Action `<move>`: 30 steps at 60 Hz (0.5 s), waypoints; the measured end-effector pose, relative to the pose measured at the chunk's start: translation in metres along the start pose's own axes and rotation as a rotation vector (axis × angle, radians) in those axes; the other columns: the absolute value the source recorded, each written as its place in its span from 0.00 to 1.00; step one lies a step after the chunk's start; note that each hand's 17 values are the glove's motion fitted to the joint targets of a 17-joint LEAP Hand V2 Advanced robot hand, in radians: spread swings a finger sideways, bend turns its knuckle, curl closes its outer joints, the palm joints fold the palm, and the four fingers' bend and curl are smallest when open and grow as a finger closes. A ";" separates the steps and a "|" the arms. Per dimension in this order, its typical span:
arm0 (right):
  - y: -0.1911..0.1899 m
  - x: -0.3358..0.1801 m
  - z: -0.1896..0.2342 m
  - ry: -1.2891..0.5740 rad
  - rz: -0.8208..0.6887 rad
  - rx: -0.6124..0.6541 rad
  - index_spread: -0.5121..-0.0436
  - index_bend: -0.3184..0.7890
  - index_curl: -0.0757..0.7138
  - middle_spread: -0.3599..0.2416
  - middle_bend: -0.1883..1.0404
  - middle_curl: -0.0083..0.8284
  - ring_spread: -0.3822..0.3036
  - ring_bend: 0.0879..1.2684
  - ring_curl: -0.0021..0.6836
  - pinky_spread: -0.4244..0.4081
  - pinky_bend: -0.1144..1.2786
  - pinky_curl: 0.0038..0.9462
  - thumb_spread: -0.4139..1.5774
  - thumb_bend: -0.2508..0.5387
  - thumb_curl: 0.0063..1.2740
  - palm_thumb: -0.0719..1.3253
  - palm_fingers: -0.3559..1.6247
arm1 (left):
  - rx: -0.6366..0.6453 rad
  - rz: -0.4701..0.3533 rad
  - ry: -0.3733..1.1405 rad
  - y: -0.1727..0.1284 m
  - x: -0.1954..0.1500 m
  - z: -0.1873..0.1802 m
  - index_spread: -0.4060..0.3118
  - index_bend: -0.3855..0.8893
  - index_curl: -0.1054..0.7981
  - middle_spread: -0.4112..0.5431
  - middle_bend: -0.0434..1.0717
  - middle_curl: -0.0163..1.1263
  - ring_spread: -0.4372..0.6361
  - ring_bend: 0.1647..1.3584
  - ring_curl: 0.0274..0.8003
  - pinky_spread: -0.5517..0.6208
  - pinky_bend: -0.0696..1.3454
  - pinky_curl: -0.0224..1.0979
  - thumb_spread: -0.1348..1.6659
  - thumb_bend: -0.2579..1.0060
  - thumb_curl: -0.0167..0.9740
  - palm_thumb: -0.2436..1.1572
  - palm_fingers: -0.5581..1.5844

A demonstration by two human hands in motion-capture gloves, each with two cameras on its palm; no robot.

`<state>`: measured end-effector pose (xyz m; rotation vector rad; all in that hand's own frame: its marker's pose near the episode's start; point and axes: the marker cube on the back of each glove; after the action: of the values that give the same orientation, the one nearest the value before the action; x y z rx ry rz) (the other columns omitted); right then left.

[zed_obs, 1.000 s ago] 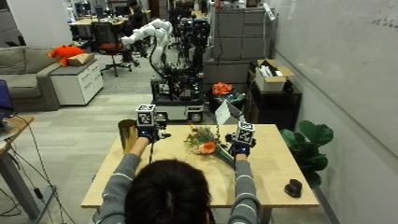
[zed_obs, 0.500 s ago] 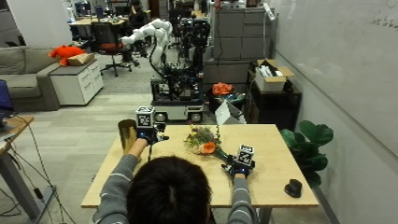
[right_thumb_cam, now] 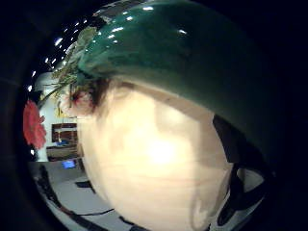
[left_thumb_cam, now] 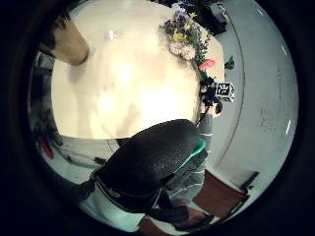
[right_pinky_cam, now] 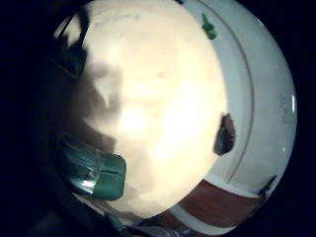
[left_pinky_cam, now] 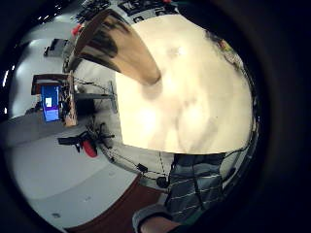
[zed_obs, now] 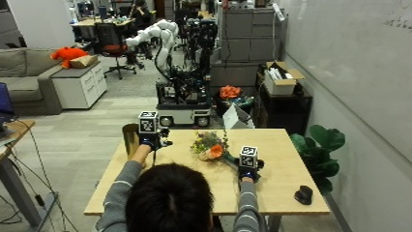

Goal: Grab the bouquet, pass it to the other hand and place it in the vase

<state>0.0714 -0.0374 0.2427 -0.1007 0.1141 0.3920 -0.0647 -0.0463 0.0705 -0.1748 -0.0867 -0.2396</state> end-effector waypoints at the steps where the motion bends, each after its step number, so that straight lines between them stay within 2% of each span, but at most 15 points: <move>1: -0.002 -0.001 -0.002 -0.004 -0.028 0.039 0.60 0.63 0.58 0.41 0.36 0.45 0.37 0.31 0.45 0.56 0.34 0.33 0.85 0.61 0.25 0.57 0.71 | 0.006 -0.006 0.003 0.000 -0.001 -0.001 0.50 0.43 0.47 0.64 0.20 0.29 0.71 0.29 0.31 0.82 0.29 0.32 0.52 0.17 0.32 0.15 0.34; 3: -0.005 0.000 -0.005 -0.001 -0.038 0.064 0.60 0.50 0.55 0.38 0.39 0.48 0.34 0.39 0.48 0.42 0.39 0.35 0.85 0.63 0.25 0.59 0.80 | 0.010 -0.018 0.013 0.000 -0.001 -0.002 0.50 0.43 0.47 0.64 0.20 0.29 0.71 0.29 0.31 0.82 0.29 0.32 0.52 0.17 0.32 0.15 0.34; 4: -0.006 0.002 -0.005 0.012 -0.019 0.062 0.59 0.46 0.55 0.37 0.41 0.50 0.32 0.43 0.52 0.38 0.41 0.37 0.85 0.64 0.25 0.60 0.83 | 0.001 -0.024 0.017 0.001 -0.001 -0.002 0.50 0.43 0.47 0.64 0.20 0.29 0.71 0.29 0.31 0.82 0.29 0.32 0.52 0.17 0.32 0.15 0.34; 8: -0.010 0.003 -0.008 0.008 -0.009 0.067 0.58 0.41 0.55 0.33 0.49 0.56 0.29 0.54 0.63 0.30 0.49 0.44 0.85 0.64 0.25 0.64 0.88 | -0.043 -0.029 0.014 0.005 -0.003 -0.001 0.50 0.43 0.47 0.64 0.20 0.29 0.71 0.29 0.31 0.82 0.29 0.32 0.52 0.16 0.32 0.15 0.34; 13: -0.010 0.002 -0.012 -0.050 0.007 0.109 0.58 0.48 0.59 0.31 0.59 0.63 0.28 0.62 0.72 0.25 0.55 0.49 0.84 0.63 0.25 0.67 0.92 | -0.034 -0.034 0.006 0.004 -0.003 -0.002 0.50 0.43 0.48 0.64 0.20 0.28 0.71 0.28 0.31 0.82 0.29 0.31 0.52 0.17 0.32 0.15 0.34; 19: -0.020 0.007 -0.018 -0.120 0.111 0.212 0.57 0.61 0.68 0.31 0.71 0.70 0.27 0.68 0.78 0.23 0.55 0.51 0.80 0.55 0.25 0.65 0.95 | -0.010 -0.014 0.029 0.002 0.002 -0.004 0.50 0.43 0.48 0.64 0.20 0.28 0.71 0.28 0.31 0.82 0.28 0.31 0.52 0.17 0.32 0.15 0.34; 22: -0.030 0.013 -0.030 -0.173 0.168 0.352 0.58 0.69 0.72 0.31 0.75 0.73 0.28 0.70 0.80 0.22 0.55 0.52 0.78 0.51 0.25 0.65 0.95 | -0.010 -0.020 0.060 0.000 0.004 -0.005 0.50 0.43 0.49 0.64 0.20 0.28 0.71 0.27 0.31 0.82 0.28 0.31 0.52 0.17 0.32 0.15 0.34; 26: -0.040 0.022 -0.049 -0.267 0.226 0.537 0.60 0.75 0.77 0.32 0.78 0.74 0.28 0.72 0.82 0.23 0.57 0.54 0.76 0.49 0.27 0.68 0.93 | 0.012 0.027 0.123 -0.003 0.011 -0.009 0.50 0.44 0.49 0.63 0.19 0.28 0.71 0.27 0.31 0.82 0.28 0.31 0.52 0.17 0.32 0.15 0.35; 28: -0.040 0.024 -0.052 -0.328 0.242 0.544 0.60 0.77 0.78 0.32 0.80 0.75 0.28 0.73 0.83 0.23 0.58 0.54 0.75 0.49 0.28 0.70 0.93 | 0.065 0.068 0.153 -0.009 0.015 -0.013 0.50 0.44 0.49 0.63 0.19 0.28 0.71 0.27 0.31 0.82 0.28 0.31 0.52 0.17 0.32 0.15 0.35; 30: -0.032 0.021 -0.053 -0.413 0.234 0.481 0.61 0.79 0.80 0.33 0.81 0.76 0.28 0.75 0.84 0.23 0.59 0.55 0.73 0.49 0.29 0.73 0.92 | 0.109 0.086 0.187 -0.019 0.017 -0.015 0.50 0.44 0.49 0.63 0.19 0.28 0.71 0.27 0.31 0.82 0.28 0.31 0.52 0.17 0.32 0.15 0.35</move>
<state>0.0979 -0.0657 0.1899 0.4707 -0.1908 0.6009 -0.0515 -0.0712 0.0605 -0.0468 0.0936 -0.1637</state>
